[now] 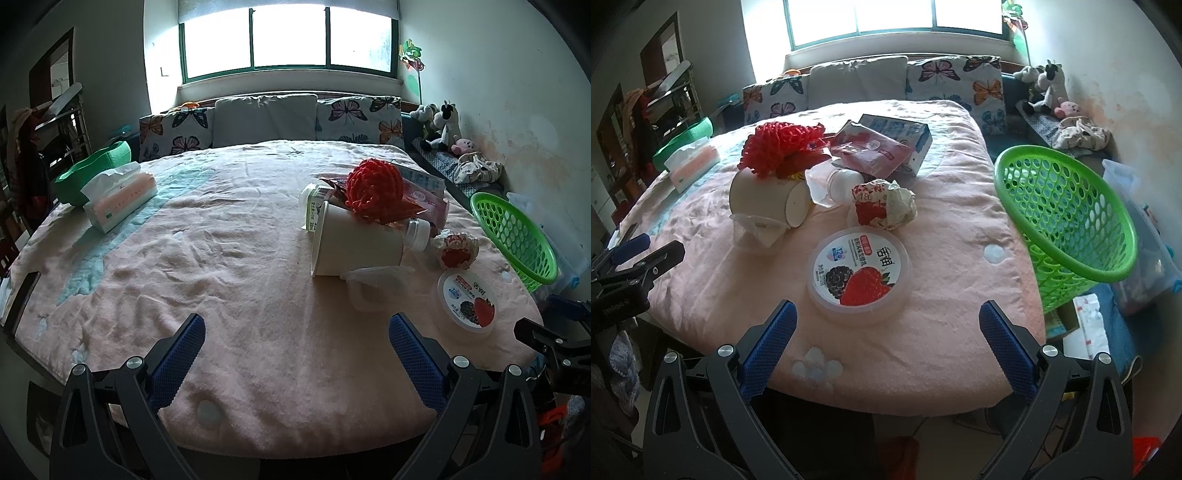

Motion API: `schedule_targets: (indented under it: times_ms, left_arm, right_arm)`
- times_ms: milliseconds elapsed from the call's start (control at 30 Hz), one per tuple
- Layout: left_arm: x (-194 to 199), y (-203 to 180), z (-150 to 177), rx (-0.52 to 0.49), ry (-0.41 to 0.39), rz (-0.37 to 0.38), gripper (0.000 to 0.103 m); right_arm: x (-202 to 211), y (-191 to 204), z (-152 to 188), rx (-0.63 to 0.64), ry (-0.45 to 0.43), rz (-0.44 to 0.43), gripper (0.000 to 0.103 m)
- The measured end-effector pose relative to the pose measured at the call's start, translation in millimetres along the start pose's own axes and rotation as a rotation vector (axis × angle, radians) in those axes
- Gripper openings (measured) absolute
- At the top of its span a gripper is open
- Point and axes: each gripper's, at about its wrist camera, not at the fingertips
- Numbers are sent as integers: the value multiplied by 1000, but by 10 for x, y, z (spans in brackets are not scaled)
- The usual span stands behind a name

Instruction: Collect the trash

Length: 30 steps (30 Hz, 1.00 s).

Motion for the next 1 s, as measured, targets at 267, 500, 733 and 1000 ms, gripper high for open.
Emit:
schedule_targets:
  times_ms: [267, 500, 733, 1000]
  left_arm:
    - [-44, 9, -66, -4, 4, 6, 97]
    - [-101, 15, -175, -4, 9, 12, 97]
    - [-144, -20, -315, -15, 6, 38, 96]
    - [-220, -55, -553, -19, 5, 105, 96]
  right_arm:
    - [-72, -9, -70, 3, 2, -12, 98]
    - [-189, -85, -198, 1, -6, -39, 97]
    - [-439, -172, -407, 5, 5, -71, 92]
    - [-753, -247, -635, -1, 22, -94, 85]
Point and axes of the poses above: each gripper's, at about its wrist camera, not at the fingertips, and x roughly against the way its jaws point, y to its left, z to its underside, and after that the axes turned 8 degrees about -z, right-handed
